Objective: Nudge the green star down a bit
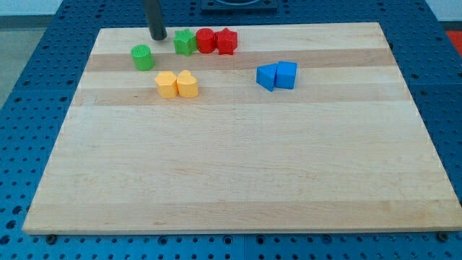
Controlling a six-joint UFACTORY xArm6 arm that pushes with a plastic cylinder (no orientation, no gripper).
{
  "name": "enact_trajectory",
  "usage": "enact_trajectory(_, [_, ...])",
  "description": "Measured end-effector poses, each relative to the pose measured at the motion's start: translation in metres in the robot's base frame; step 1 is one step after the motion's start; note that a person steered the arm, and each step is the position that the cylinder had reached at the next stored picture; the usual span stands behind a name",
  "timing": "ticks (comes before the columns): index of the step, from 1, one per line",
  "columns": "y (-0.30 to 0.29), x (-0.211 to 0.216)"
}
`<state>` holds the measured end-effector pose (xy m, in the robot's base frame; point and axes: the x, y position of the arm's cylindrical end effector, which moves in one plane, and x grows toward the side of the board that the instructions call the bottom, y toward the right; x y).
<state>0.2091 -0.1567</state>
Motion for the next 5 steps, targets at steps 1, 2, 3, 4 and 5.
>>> enact_trajectory(1, [0.035, -0.002])
enact_trajectory(2, [0.059, -0.002])
enact_trajectory(3, [0.06, -0.002])
enact_trajectory(4, [0.051, 0.001])
enact_trajectory(5, [0.034, 0.01])
